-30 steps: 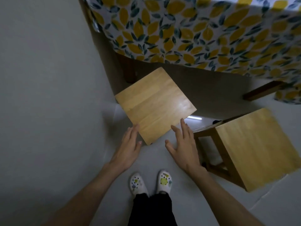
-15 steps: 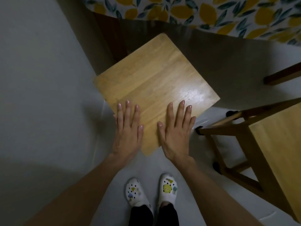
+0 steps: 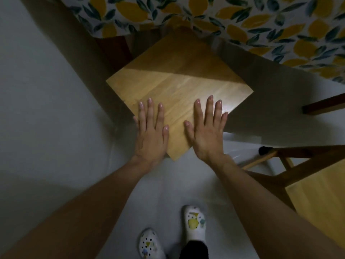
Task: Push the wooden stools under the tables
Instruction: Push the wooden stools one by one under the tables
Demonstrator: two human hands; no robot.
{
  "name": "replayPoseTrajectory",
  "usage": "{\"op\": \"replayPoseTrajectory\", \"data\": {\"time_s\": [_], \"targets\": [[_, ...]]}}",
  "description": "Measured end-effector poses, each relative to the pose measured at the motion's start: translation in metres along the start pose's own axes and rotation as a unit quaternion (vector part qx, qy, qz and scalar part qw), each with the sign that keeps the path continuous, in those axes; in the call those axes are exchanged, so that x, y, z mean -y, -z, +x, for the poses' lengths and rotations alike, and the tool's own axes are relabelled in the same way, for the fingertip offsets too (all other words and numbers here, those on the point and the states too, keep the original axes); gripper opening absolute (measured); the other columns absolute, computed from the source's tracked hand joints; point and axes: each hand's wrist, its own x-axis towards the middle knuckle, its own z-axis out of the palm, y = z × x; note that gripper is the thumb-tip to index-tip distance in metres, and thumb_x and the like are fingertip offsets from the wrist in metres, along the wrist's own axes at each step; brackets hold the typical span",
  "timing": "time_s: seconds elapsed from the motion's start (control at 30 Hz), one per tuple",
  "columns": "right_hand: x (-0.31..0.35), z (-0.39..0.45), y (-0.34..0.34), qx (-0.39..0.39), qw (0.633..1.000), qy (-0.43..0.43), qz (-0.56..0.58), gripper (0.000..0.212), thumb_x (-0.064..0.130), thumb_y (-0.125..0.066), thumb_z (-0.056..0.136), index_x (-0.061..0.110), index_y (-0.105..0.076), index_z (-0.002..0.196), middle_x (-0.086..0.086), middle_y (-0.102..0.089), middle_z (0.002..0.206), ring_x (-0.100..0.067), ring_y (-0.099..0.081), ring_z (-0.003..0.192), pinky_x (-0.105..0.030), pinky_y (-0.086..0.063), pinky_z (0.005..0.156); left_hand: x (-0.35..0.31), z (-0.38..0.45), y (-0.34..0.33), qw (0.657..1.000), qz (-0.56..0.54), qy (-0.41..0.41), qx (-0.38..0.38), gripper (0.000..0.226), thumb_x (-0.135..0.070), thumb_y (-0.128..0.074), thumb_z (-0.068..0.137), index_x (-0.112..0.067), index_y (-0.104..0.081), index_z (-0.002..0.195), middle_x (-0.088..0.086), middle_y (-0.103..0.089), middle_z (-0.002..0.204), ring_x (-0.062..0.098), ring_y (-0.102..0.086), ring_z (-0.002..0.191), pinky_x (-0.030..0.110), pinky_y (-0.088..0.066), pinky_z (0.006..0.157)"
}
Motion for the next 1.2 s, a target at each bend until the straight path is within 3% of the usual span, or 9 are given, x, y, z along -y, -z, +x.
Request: {"op": "replayPoseTrajectory", "data": {"time_s": [0.1, 0.2, 0.37, 0.53, 0.73, 0.87, 0.97, 1.07, 1.2], "targets": [[-0.007, 0.043, 0.013, 0.015, 1.0, 0.005, -0.012, 0.073, 0.059, -0.005, 0.091, 0.023, 0.004, 0.155, -0.012, 0.017, 0.161, -0.03, 0.023, 0.146, -0.043, 0.023, 0.112, -0.009, 0.04, 0.001, 1.0, 0.009, 0.009, -0.005, 0.061, -0.039, -0.013, 0.097, -0.017, 0.002, 0.151, 0.013, 0.012, 0.16, 0.034, 0.016, 0.145, 0.053, 0.004, 0.115], [-0.013, 0.08, 0.023, 0.01, 1.0, 0.014, -0.014, 0.07, 0.058, -0.012, 0.095, 0.023, -0.002, 0.155, -0.012, 0.012, 0.162, -0.031, 0.018, 0.147, -0.046, 0.019, 0.113, -0.015, 0.075, 0.003, 1.0, 0.018, 0.022, -0.007, 0.06, -0.039, -0.01, 0.097, -0.017, 0.001, 0.151, 0.013, 0.011, 0.16, 0.034, 0.016, 0.145, 0.051, 0.006, 0.115], [-0.024, 0.123, 0.035, 0.031, 0.999, 0.029, -0.027, 0.068, 0.055, -0.016, 0.097, 0.023, 0.003, 0.154, -0.016, 0.01, 0.161, -0.035, 0.017, 0.146, -0.047, 0.021, 0.113, -0.027, 0.116, 0.007, 0.999, 0.02, 0.043, -0.016, 0.057, -0.035, -0.016, 0.097, -0.015, -0.009, 0.151, 0.016, 0.001, 0.16, 0.036, 0.008, 0.146, 0.058, -0.008, 0.117], [-0.024, 0.135, 0.039, 0.03, 0.998, 0.039, -0.024, 0.068, 0.053, -0.017, 0.098, 0.022, 0.006, 0.154, -0.015, 0.012, 0.161, -0.033, 0.02, 0.146, -0.04, 0.031, 0.106, -0.03, 0.126, 0.009, 0.998, 0.029, 0.051, -0.015, 0.059, -0.035, -0.016, 0.097, -0.014, -0.009, 0.151, 0.017, 0.0, 0.16, 0.035, 0.005, 0.147, 0.056, -0.004, 0.116], [-0.024, 0.133, 0.044, 0.062, 0.997, 0.038, -0.036, 0.067, 0.053, -0.016, 0.1, 0.022, 0.01, 0.153, -0.013, 0.016, 0.161, -0.033, 0.022, 0.145, -0.044, 0.026, 0.109, -0.031, 0.124, 0.015, 0.997, 0.027, 0.068, 0.02, 0.057, -0.04, -0.011, 0.098, -0.022, 0.0, 0.151, 0.008, 0.01, 0.16, 0.029, 0.014, 0.146, 0.062, 0.0, 0.113], [-0.027, 0.124, 0.055, 0.095, 0.992, 0.07, -0.054, 0.069, 0.057, -0.01, 0.099, 0.019, 0.011, 0.153, -0.014, 0.019, 0.16, -0.031, 0.024, 0.145, -0.049, 0.018, 0.114, -0.04, 0.109, 0.027, 0.995, 0.012, 0.087, 0.053, 0.058, -0.045, -0.01, 0.099, -0.024, 0.006, 0.15, 0.002, 0.013, 0.16, 0.027, 0.02, 0.145, 0.059, 0.005, 0.113], [-0.039, 0.087, 0.059, 0.057, 0.995, 0.082, -0.031, 0.07, 0.057, -0.011, 0.099, 0.018, 0.004, 0.154, -0.012, 0.01, 0.162, -0.026, 0.019, 0.147, -0.048, 0.013, 0.117, -0.053, 0.072, 0.029, 0.998, 0.006, 0.054, 0.039, 0.06, -0.043, -0.011, 0.099, -0.017, 0.007, 0.15, 0.005, 0.008, 0.161, 0.022, 0.013, 0.147, 0.053, 0.004, 0.116], [-0.058, 0.042, 0.064, 0.031, 0.997, 0.061, -0.025, 0.071, 0.057, -0.014, 0.099, 0.018, 0.008, 0.154, -0.01, 0.016, 0.161, -0.025, 0.022, 0.146, -0.046, 0.013, 0.119, -0.064, 0.028, 0.025, 0.997, 0.0, 0.014, 0.073, 0.063, -0.045, -0.006, 0.097, -0.014, 0.011, 0.149, 0.004, 0.009, 0.16, 0.017, 0.015, 0.146, 0.053, 0.004, 0.118], [-0.088, -0.008, 0.08, 0.005, 0.999, 0.039, -0.031, 0.07, 0.058, -0.016, 0.098, 0.019, 0.002, 0.154, -0.007, 0.011, 0.162, -0.024, 0.017, 0.148, -0.043, 0.011, 0.12, -0.089, -0.024, 0.03, 0.996, -0.026, 0.0, 0.087, 0.067, -0.052, 0.0, 0.094, -0.014, 0.01, 0.149, 0.005, 0.012, 0.16, 0.02, 0.017, 0.146, 0.052, 0.006, 0.117]]}}
